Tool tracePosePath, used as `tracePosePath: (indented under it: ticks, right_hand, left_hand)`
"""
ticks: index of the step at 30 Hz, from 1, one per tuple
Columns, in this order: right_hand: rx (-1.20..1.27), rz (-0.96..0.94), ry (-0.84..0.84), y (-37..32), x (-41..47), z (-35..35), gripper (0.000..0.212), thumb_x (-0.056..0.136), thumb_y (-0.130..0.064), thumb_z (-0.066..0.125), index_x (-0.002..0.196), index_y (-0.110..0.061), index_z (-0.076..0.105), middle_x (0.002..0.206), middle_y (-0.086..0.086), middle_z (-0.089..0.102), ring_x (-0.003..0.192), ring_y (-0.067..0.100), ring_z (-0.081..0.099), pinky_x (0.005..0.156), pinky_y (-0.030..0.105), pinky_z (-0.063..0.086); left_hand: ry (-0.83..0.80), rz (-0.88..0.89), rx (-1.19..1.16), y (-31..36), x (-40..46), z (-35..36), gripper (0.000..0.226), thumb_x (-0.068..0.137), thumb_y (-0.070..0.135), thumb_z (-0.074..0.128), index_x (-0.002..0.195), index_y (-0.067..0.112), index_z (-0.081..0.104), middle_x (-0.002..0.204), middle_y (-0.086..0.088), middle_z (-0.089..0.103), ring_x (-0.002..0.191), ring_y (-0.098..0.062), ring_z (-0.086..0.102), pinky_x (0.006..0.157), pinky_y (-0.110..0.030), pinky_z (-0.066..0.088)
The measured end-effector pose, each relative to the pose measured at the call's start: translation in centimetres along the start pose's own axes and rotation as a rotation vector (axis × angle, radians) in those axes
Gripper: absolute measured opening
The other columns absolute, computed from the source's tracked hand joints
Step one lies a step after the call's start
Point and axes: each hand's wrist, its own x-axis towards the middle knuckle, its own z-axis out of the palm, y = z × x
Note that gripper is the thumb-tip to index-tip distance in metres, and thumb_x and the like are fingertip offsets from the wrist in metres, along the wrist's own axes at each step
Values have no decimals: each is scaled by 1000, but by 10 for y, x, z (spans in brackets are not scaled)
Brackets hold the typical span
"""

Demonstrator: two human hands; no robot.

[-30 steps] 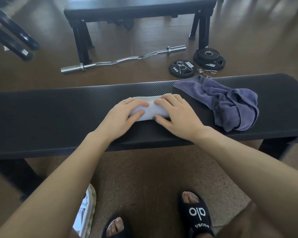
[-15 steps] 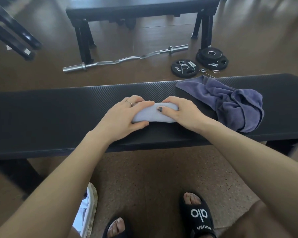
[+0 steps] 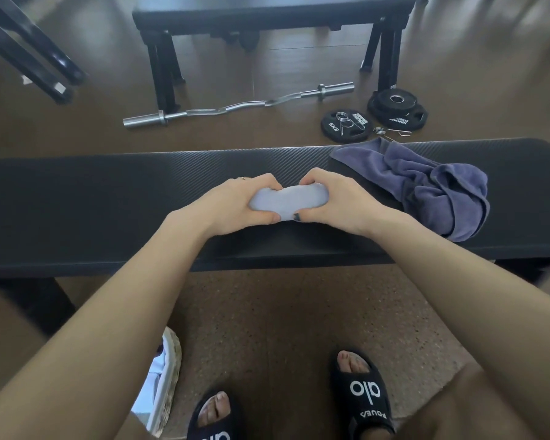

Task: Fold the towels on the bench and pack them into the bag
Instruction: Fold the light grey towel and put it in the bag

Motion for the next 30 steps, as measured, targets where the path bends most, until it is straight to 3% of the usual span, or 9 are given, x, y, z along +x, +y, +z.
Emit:
tracePosePath:
  ticks: [7,12,16,19,24,26,30]
  right_hand:
    - [183,22,-169,-42,-26,13,30,66,-42,81,86,-29,62,92,-4,63,86,19,58,73,38,47]
    - [379,-28,-365,-106,-48,45,20,86,-33,74,95,-21,62,97,2,61,83,16,59,69,32,48]
    - [388,-11,-529,-147,-65,106,20,93,-36,66,102,-20,59,110,8,61,103,24,64,89,41,57]
    - [377,7,-586,-169,-79,160,26,93,-37,66,107,-15,59,108,7,61,101,22,62,81,36,54]
    - [219,-48,-605,-186,-93,247,26,90,-35,69,106,-15,62,99,0,60,82,13,55,62,25,41]
    - [205,-19,-621,-181,-100,285,29,86,-35,73,104,-15,62,97,-2,62,81,13,57,61,26,42]
    - [170,8,-655,-169,-106,351,30,83,-32,74,102,-14,60,97,1,63,90,19,59,68,32,43]
  left_hand:
    - [-85,-80,-261,-1,-68,-16,22,90,39,73,109,39,62,105,18,62,97,-8,60,84,-35,50]
    - [-85,-208,-487,-22,-157,-43,23,99,40,62,119,29,68,113,2,65,99,-15,68,77,-30,59]
    - [-28,-384,-580,-57,-228,-38,25,100,40,59,118,27,71,119,-2,65,108,-19,65,90,-37,57]
    - [-22,-526,-664,-87,-274,-22,24,99,35,63,119,25,71,124,-4,67,117,-24,64,102,-40,50]
    - [-29,-689,-734,-143,-328,23,21,94,27,71,115,29,74,118,-3,70,112,-21,66,92,-31,53]
    - [-18,-717,-764,-166,-344,47,23,89,23,76,111,28,74,118,-5,70,109,-20,65,88,-30,52]
    - [-44,-729,-644,-209,-361,87,36,64,42,80,99,36,73,110,3,69,108,-15,62,88,-29,48]
